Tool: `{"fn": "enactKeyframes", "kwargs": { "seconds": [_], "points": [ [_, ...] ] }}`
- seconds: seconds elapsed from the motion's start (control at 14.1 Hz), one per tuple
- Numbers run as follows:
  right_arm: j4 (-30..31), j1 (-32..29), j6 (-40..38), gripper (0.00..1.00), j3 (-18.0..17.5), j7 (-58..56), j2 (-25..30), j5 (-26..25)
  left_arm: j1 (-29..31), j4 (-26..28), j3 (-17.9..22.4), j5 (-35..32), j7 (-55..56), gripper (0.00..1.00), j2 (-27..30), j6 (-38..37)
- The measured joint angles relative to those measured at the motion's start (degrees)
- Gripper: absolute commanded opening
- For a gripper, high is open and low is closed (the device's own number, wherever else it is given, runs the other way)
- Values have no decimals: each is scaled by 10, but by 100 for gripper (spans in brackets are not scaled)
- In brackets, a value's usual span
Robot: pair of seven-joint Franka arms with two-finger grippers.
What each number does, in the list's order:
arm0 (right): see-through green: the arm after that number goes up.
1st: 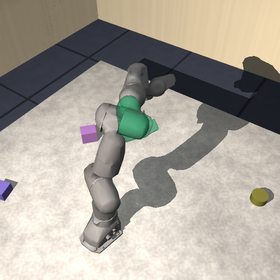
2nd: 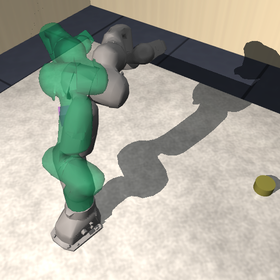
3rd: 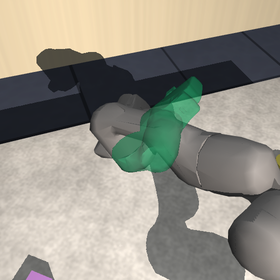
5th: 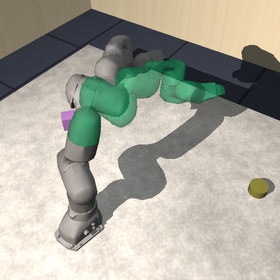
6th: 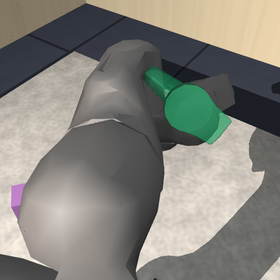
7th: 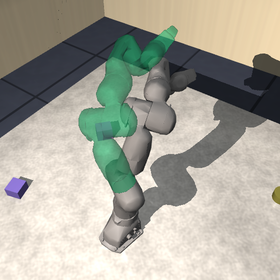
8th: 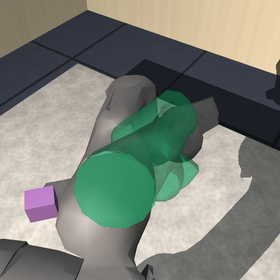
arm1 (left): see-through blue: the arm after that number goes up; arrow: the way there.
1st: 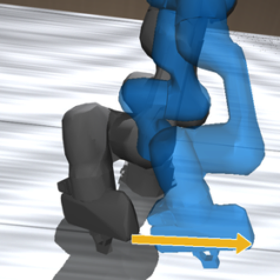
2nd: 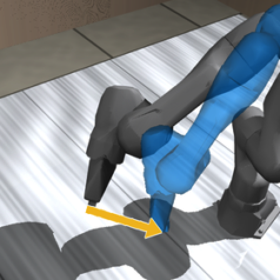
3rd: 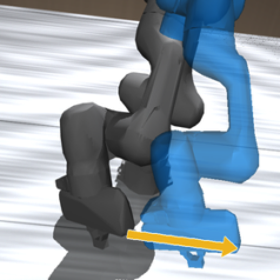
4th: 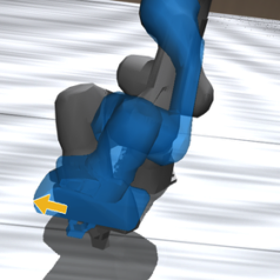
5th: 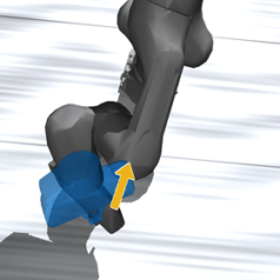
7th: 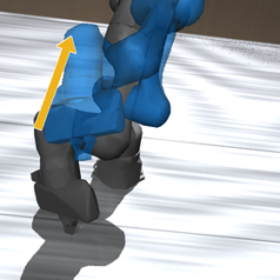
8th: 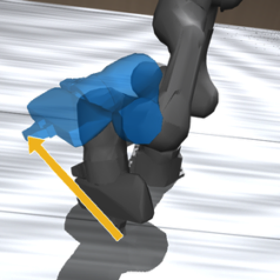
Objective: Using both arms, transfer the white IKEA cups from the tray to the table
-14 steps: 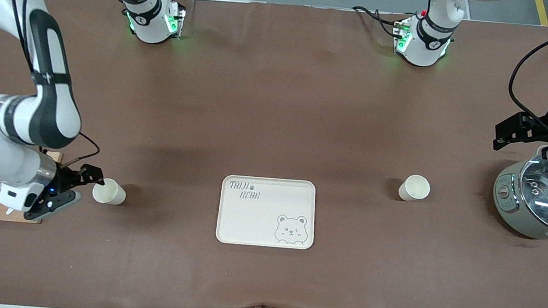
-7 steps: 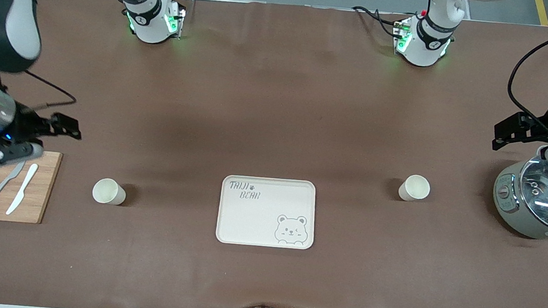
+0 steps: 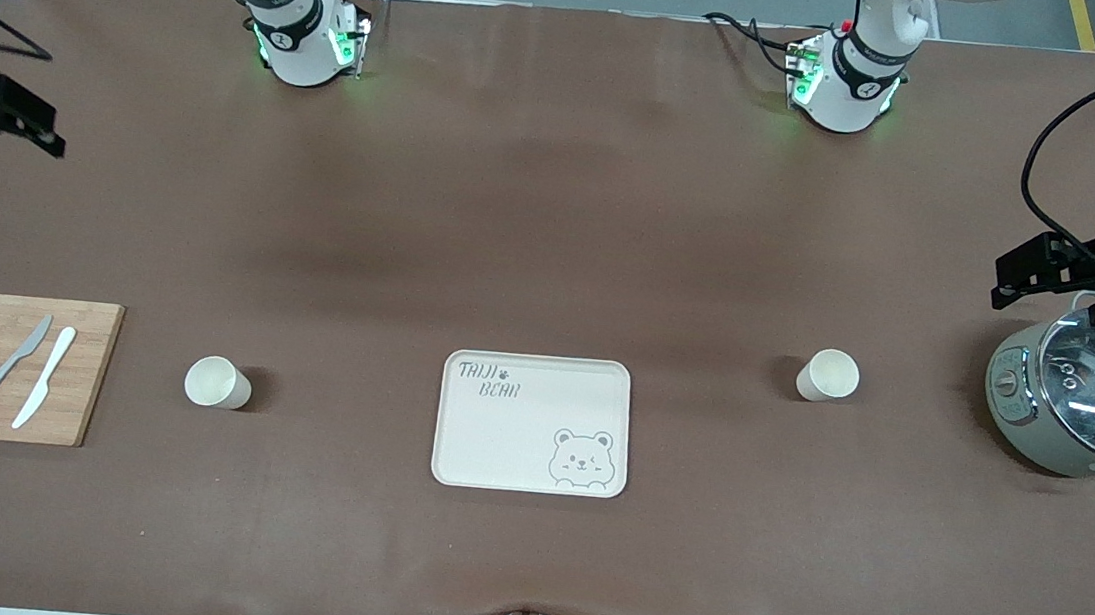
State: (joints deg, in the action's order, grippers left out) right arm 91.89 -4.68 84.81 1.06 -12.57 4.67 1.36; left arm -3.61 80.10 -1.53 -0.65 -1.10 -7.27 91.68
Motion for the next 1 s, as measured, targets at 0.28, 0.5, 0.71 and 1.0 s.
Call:
{"fn": "enactKeyframes", "kwargs": {
  "seconds": [0.28, 0.5, 0.71, 1.0],
  "points": [
    [-11, -6, -35, 100, 0, 7, 33, -12, -1, 0, 0, 0, 0, 100, 0, 0],
    [-13, -6, -39, 100, -4, 10, 22, -13, -1, 1, -1, 0, 0, 100, -2, 0],
    [-10, -6, -36, 100, -4, 15, 7, -16, -1, 1, -1, 0, 0, 100, -2, 0],
    [4, 16, -35, 100, -13, 68, 6, -16, -1, 1, -1, 0, 0, 100, -2, 0]
  ]
}}
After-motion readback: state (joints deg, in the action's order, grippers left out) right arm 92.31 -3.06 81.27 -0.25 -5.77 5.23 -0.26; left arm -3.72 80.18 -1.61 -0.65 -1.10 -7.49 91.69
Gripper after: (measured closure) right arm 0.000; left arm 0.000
